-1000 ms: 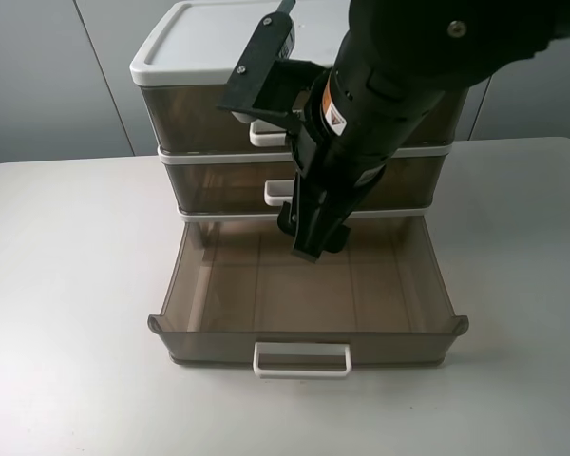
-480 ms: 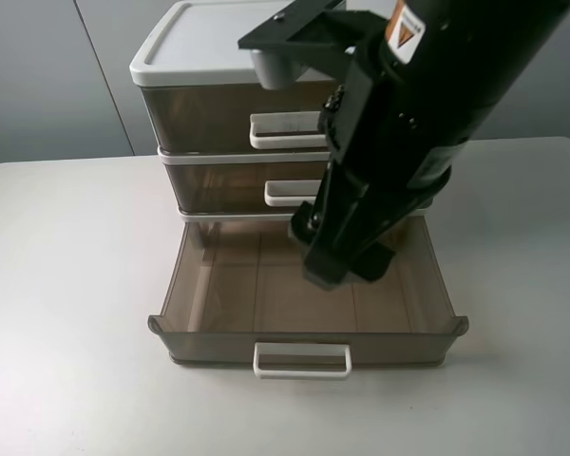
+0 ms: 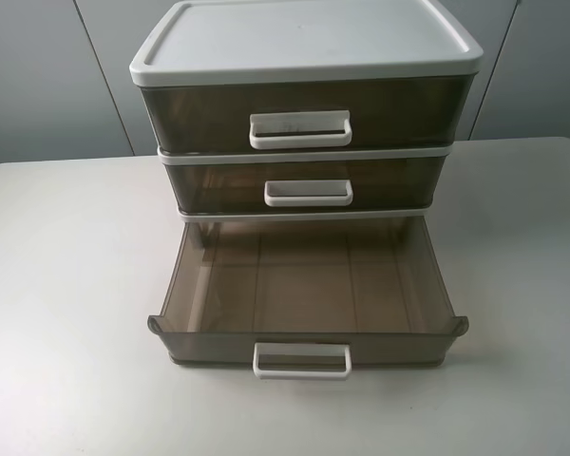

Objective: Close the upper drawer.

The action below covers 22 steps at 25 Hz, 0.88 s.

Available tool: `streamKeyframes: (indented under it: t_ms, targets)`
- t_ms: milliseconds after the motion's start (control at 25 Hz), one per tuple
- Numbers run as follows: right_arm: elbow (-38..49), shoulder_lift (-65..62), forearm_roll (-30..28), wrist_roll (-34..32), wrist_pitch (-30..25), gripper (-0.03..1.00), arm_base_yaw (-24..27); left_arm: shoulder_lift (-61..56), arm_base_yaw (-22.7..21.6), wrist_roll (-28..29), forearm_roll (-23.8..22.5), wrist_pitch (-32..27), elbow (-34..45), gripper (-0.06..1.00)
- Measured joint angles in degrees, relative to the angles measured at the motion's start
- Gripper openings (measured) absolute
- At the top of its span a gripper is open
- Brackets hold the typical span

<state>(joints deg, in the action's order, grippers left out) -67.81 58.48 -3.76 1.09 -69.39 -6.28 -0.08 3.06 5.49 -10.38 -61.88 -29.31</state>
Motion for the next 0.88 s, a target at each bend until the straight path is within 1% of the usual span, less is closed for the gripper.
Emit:
streamKeyframes:
  t_ms: [80, 200, 360, 680, 880]
  targets:
    - [3.28, -4.26, -0.08, 0.0, -0.11, 0.63, 5.34, 0.0, 0.0, 0.0, 0.0, 0.0, 0.0, 0.74]
    - [9.31, -12.17, 0.12, 0.0, 0.24, 0.63, 8.98, 0.0, 0.0, 0.0, 0.0, 0.0, 0.0, 0.74]
    - [18.3, -23.77, 0.76, -0.54, 3.77, 0.63, 9.59, 0.0, 0.0, 0.0, 0.0, 0.0, 0.0, 0.74]
    - [30.88, -45.51, 1.6, -2.58, 6.04, 0.63, 9.64, 0.0, 0.0, 0.0, 0.0, 0.0, 0.0, 0.74]
    - [36.98, -57.05, 1.48, -3.33, 7.46, 0.63, 9.64, 0.0, 0.0, 0.0, 0.0, 0.0, 0.0, 0.74]
